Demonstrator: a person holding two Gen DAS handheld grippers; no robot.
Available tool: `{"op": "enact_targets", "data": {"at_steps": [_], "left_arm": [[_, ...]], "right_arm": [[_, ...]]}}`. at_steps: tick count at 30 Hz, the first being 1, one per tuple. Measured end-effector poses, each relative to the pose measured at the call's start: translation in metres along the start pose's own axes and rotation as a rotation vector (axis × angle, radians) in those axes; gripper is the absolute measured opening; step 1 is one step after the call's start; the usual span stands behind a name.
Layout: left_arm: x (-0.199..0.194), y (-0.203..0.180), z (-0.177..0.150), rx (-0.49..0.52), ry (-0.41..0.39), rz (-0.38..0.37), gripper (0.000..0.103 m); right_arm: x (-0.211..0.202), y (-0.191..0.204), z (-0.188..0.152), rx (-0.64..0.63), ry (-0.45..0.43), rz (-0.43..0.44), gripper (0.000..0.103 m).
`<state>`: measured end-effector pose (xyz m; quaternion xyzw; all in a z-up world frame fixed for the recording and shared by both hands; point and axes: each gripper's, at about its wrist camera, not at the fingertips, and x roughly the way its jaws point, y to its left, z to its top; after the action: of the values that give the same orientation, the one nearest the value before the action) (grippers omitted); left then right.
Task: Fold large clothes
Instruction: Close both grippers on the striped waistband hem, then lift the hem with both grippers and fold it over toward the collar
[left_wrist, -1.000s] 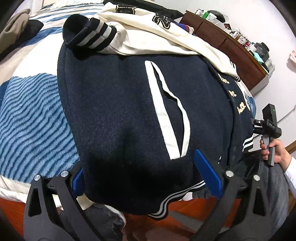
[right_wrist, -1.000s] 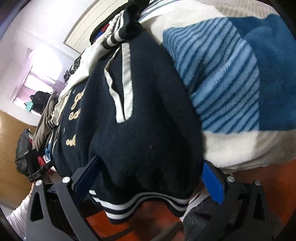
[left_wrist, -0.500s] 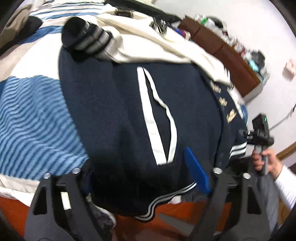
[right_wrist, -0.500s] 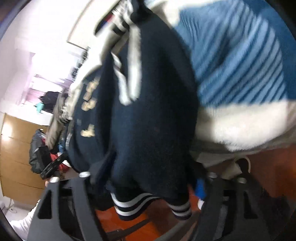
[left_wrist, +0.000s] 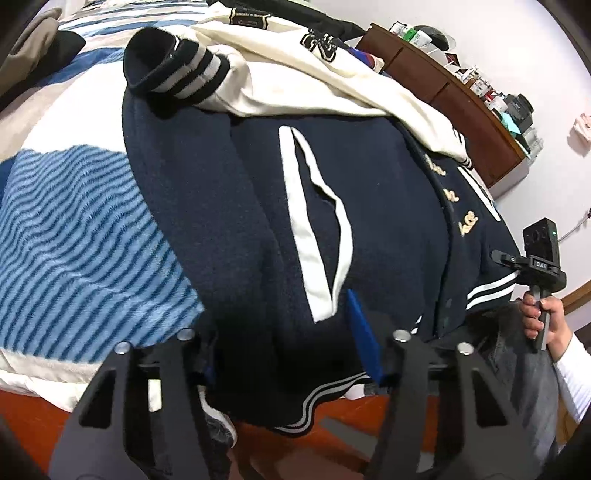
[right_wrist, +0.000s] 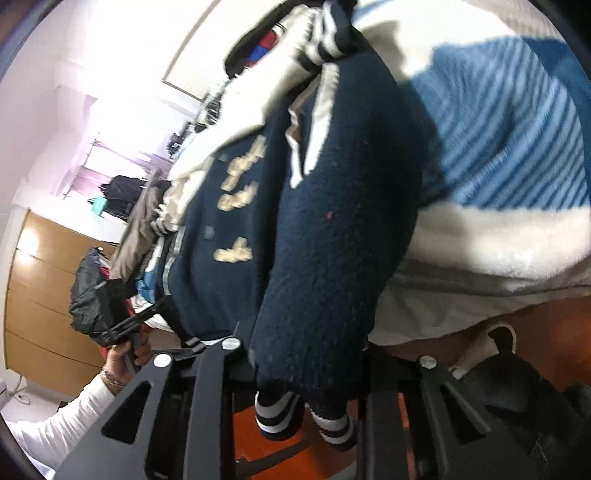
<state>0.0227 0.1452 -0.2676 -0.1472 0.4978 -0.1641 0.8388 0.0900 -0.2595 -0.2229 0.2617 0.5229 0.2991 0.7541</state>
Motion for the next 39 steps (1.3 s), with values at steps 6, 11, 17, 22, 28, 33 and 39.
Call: {"op": "enact_targets", "data": {"at_steps": [6,11,17,22,28,33,39], "left_arm": [[-0.016,0.004,0.007,-0.027,-0.025,-0.051,0.032],[-0.015,-0.009,0.002,0.052,-0.049,0.078,0.057],[-0.013,-0.027,0.001,0.189,-0.066,0.188,0.076],[-0.025,0.001,0.009,0.008,-0.108,-0.154,0.087],[-0.031,0.004,0.004,-0.063,-0.119,-0.251,0.087],[-0.014,-0.018,-0.01,0.023,-0.034,-0.117,0.087],[0.019,-0.018,-0.036,0.085,0.137,-0.035,0.087]], "right_arm": [[-0.025,0.027,0.015,-0.052,-0.024,0.105,0.022],[-0.004,0.036,0.02,-0.119,0.054,0.061,0.022],[0.003,0.025,0.01,-0.084,0.047,0.076,0.023],[0.0,0.009,0.006,-0.037,0.027,0.139,0.027],[0.0,-0.002,0.004,-0.018,0.009,0.218,0.029],[0.004,-0.005,0.007,-0.02,0.021,0.244,0.033],[0.013,-0.005,0.012,-0.016,0.039,0.267,0.038]]}}
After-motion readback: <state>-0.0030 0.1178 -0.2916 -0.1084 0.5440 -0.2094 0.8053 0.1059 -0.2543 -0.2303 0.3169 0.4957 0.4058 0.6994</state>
